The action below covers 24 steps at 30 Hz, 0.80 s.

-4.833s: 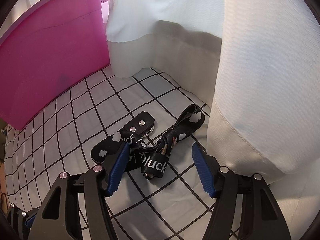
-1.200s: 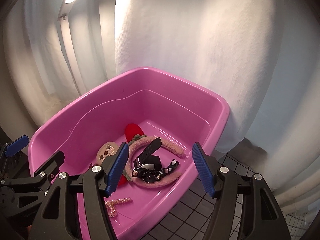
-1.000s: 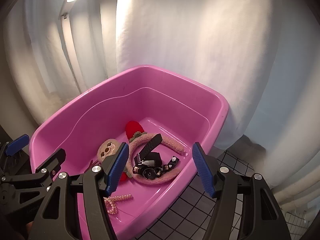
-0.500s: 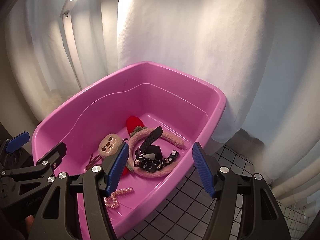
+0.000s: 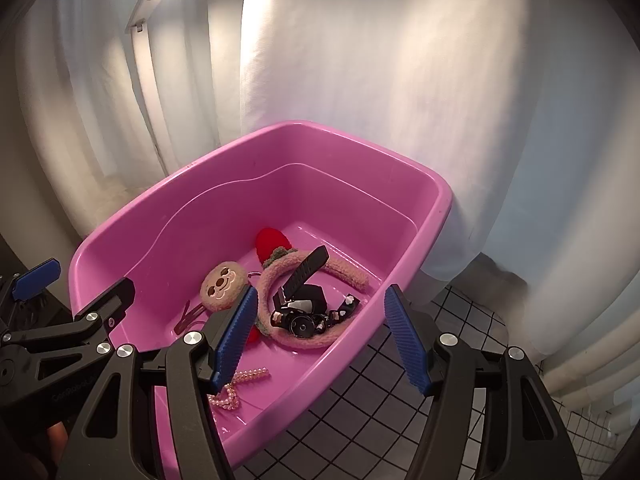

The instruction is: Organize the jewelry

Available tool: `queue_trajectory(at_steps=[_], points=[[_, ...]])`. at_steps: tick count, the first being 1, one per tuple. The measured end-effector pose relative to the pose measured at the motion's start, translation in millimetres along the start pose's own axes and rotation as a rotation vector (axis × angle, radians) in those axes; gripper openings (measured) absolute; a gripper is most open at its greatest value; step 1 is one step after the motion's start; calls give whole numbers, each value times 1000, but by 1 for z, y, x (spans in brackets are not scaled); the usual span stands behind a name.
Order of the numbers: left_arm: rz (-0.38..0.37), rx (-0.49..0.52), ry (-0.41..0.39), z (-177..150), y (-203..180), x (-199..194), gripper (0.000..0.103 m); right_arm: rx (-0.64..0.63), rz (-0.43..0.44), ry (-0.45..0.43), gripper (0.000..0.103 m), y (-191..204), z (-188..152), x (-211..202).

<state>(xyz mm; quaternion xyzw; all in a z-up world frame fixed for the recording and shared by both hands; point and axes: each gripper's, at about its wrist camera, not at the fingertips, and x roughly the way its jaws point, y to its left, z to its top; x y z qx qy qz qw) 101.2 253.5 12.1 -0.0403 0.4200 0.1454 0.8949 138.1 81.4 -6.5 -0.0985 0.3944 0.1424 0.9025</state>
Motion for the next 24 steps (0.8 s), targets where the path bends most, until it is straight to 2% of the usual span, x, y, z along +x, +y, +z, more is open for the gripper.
queue_trajectory(at_steps=[24], points=[[19, -18, 4, -4, 5, -9, 97, -20, 7, -3, 63, 4, -1, -5]])
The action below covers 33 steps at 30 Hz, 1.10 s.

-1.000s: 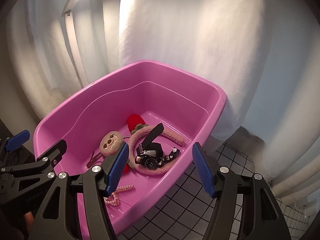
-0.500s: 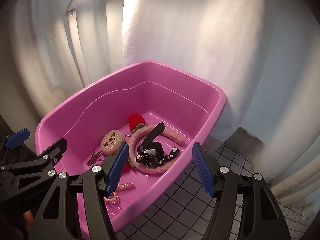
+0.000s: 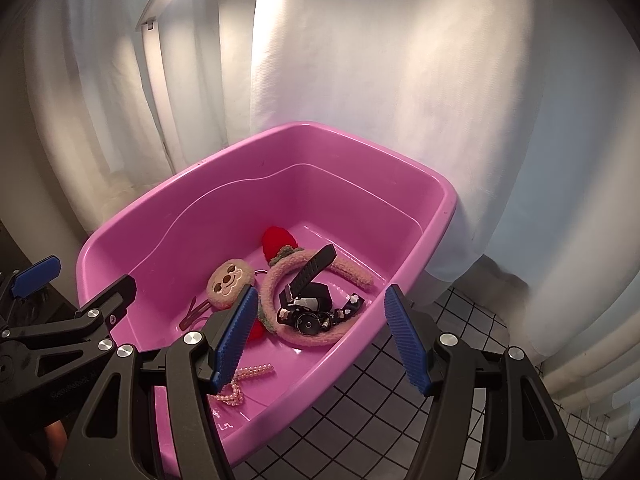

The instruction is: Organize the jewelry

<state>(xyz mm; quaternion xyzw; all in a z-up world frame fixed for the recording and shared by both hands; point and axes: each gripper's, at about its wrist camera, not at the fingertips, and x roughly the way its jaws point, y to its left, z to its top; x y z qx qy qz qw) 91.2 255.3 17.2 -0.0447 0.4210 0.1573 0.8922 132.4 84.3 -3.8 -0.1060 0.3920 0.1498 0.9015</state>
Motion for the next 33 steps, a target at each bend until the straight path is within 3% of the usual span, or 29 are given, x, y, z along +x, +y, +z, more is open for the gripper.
queue_trajectory(at_steps=[33], points=[[13, -9, 6, 1, 3, 1, 97, -1, 2, -2, 63, 2, -1, -1]])
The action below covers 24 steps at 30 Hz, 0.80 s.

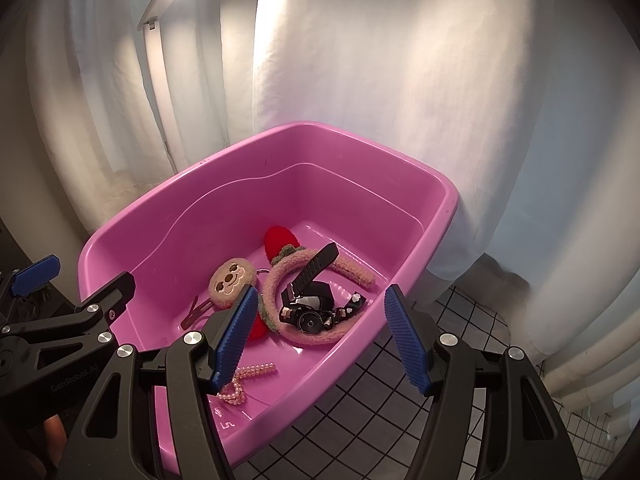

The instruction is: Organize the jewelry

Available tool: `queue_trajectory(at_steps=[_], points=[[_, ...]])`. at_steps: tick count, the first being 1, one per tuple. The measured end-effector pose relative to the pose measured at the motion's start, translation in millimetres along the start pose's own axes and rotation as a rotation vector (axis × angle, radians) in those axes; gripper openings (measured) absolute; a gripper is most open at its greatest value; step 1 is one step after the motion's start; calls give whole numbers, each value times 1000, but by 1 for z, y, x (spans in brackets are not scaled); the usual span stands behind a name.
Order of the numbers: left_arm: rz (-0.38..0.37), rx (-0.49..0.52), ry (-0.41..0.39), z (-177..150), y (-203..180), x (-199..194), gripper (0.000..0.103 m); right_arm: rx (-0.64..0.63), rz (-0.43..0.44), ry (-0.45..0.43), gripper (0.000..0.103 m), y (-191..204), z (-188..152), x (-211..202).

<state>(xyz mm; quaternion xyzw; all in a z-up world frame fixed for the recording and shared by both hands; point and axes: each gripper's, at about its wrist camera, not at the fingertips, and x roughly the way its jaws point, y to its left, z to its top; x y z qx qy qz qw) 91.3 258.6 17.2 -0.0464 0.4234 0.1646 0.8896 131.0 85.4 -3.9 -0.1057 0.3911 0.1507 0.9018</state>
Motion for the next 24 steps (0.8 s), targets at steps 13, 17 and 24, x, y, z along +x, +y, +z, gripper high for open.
queue_trajectory(at_steps=[13, 17, 24], points=[[-2, -11, -12, -2, -3, -3, 97, 3, 2, 1, 63, -1, -1, 0], [4, -16, -5, -3, -3, -3, 97, 5, 2, 2, 63, -1, -1, 0], [4, -21, 0, -2, -1, -4, 97, 2, 4, 1, 63, -1, -1, 0]])
